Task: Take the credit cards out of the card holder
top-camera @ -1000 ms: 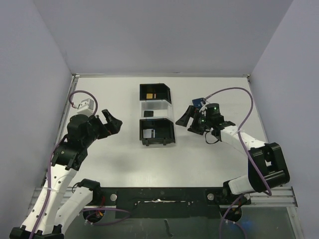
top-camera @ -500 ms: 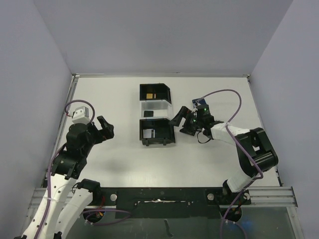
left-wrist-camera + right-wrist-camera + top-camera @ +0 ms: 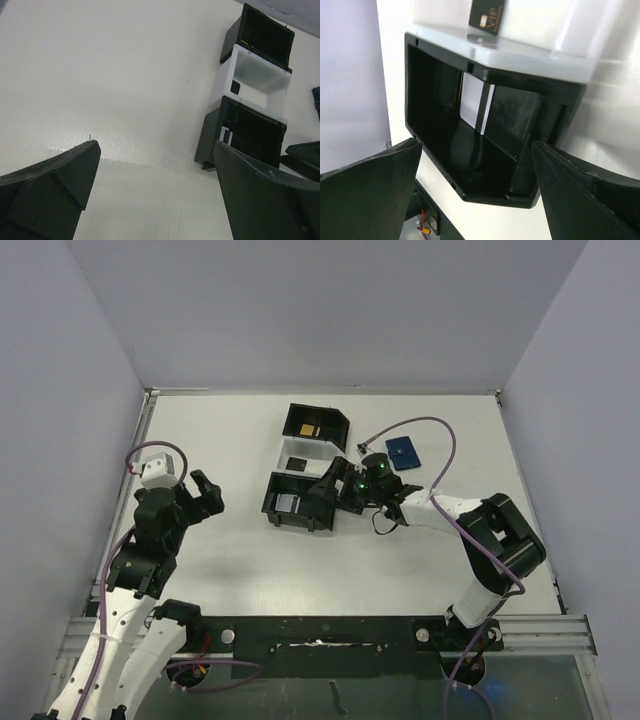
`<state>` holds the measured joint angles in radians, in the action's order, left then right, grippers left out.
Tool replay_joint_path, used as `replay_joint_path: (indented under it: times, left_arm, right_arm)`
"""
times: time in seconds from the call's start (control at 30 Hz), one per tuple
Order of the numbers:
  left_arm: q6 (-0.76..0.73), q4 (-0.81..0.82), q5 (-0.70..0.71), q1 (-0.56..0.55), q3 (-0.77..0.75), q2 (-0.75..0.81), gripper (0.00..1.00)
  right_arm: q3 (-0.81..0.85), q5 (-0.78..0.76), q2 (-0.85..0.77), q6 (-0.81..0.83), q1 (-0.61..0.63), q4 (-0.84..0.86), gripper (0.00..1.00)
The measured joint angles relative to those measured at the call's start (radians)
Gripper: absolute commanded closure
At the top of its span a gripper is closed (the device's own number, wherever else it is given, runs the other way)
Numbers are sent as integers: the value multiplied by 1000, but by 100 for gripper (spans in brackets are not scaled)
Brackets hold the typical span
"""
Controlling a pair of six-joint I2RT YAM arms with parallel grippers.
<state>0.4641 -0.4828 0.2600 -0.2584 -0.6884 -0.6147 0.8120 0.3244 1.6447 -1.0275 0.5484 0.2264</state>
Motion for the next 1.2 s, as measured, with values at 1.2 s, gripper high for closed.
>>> replay_joint_path:
  times: [1.2]
  left_arm:
    - [-17, 79, -37, 93, 38, 66, 2]
  right_arm:
    - [806, -301, 256, 735, 141, -542, 23]
